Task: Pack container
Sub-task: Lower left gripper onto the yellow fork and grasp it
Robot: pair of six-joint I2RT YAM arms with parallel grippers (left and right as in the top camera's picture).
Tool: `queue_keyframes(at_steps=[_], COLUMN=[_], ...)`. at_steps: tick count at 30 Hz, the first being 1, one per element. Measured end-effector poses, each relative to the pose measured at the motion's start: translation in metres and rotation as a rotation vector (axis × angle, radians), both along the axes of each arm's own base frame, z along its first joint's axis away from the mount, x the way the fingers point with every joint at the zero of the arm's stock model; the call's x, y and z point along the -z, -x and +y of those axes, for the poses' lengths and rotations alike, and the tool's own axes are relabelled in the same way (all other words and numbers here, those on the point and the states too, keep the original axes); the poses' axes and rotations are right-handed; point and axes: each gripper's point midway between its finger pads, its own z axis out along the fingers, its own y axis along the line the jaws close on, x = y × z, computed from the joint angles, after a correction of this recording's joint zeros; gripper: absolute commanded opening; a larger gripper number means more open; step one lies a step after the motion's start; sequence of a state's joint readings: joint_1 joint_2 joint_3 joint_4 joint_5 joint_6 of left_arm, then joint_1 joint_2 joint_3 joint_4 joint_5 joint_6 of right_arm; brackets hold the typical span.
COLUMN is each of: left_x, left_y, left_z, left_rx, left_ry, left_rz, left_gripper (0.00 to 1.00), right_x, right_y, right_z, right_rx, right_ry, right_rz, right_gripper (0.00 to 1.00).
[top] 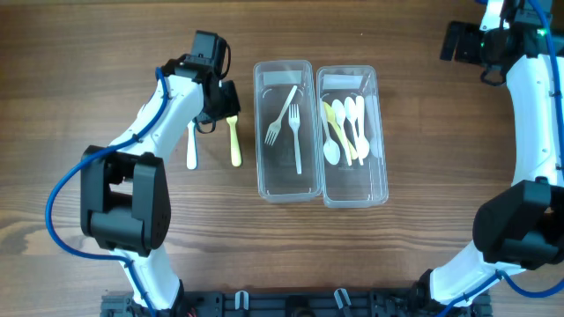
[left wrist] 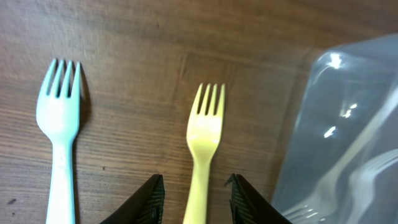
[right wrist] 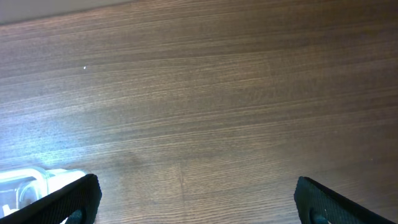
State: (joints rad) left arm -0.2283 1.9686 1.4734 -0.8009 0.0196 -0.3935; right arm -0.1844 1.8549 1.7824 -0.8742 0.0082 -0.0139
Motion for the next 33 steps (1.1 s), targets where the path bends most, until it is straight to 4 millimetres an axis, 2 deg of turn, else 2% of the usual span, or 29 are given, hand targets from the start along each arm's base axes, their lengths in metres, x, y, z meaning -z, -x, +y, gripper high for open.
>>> queue_keyframes(at_steps=[4,6,8,10,27,33], left_x=[0.013,0.018,0.023,0.024,0.027,0.046], left_y=[0.009,0.014,0.018,0.017,0.008,0.013], left_z=[0.002,0.002,0.000,-0.002,-0.006,-0.009], left_rx=[0.008,0.010,0.018,0.026,0.059,0.071], left_ry=[-0.005,-0.002,0.008,0.018,0.028,0.019], left_rz=[0.025,0.041,0.050,0.043,-0.001,0.043], left_gripper=[0.40,0.43,0.50,0.52,0.47,0.47], right_x=[0.000,0.000,0.000,0.000,0.000,0.000], right_y=[0.000,0.000,0.000,0.000,0.000,0.000], right_z=[0.000,0.000,0.000,0.000,0.000,0.000], right_rx=[0.000,0.000,0.000,0.000,0.000,0.000], right_ry=[0.000,0.000,0.000,0.000,0.000,0.000], right_rz=[0.000,0.000,0.000,0.000,0.000,0.000], right_gripper=[1.00,1.00,1.00,1.00,1.00,1.00])
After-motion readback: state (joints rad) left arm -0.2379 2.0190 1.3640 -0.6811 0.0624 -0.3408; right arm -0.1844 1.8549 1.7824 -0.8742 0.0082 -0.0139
